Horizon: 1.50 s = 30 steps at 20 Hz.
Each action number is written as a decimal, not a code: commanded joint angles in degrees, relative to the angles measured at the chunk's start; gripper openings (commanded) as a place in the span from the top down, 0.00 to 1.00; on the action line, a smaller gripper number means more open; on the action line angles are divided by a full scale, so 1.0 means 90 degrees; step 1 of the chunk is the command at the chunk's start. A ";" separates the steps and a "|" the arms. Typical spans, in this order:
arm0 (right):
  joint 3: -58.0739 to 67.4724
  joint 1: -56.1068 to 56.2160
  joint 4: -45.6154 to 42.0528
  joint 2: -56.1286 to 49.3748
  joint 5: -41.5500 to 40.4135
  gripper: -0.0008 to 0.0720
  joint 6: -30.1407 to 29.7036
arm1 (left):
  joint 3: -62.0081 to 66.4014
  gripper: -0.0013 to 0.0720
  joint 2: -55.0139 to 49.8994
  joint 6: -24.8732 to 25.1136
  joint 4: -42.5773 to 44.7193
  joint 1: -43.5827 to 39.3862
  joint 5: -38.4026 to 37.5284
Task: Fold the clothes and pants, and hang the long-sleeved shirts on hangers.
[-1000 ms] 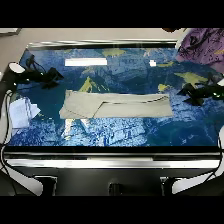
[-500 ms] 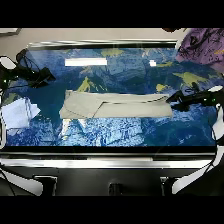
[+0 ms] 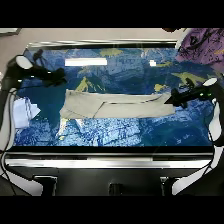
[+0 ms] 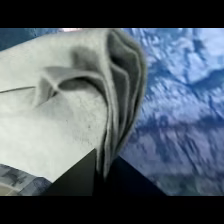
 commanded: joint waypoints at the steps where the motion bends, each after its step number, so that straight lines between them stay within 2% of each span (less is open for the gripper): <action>1: 0.0408 0.0024 -0.0833 0.0622 0.0549 0.95 0.0690 | 0.0002 0.96 -0.0338 -0.0685 -0.0481 -0.0976 0.0471; 3: 0.0563 0.0024 -0.0979 0.1020 0.0631 0.95 0.0884 | 0.0002 0.96 -0.0699 -0.0945 -0.0984 -0.1668 0.0940; 9: 0.0622 0.0024 -0.1071 0.1970 0.0631 0.95 0.1316 | 0.0022 0.97 -0.1732 -0.1122 -0.3070 -0.3507 0.2773; 13: 0.0622 0.0024 -0.1069 0.2448 0.0627 0.95 0.1620 | 0.0607 0.97 -0.2518 -0.1154 -0.3993 -0.4233 0.3007; 16: 0.0622 0.0024 -0.1056 0.2720 0.0624 0.95 0.1724 | 0.1086 0.97 -0.2941 -0.1620 -0.4014 -0.4515 0.3019; 19: 0.0622 0.0024 -0.0906 0.2929 0.0622 0.95 0.1821 | 0.1141 0.97 -0.3087 -0.2057 -0.4078 -0.4711 0.3405; 24: 0.0622 0.0024 -0.0850 0.3167 0.0464 0.95 0.1991 | 0.1141 0.97 -0.3128 -0.2550 -0.4078 -0.4770 0.3662; 27: 0.0622 0.0024 -0.0797 0.3174 0.0525 0.95 0.2076 | 0.1141 0.97 -0.2936 -0.2548 -0.3954 -0.4490 0.3269; 30: 0.0622 0.0034 -0.0452 0.3174 0.0478 0.95 0.2273 | 0.1139 0.97 -0.2421 -0.2548 -0.3048 -0.3942 0.2494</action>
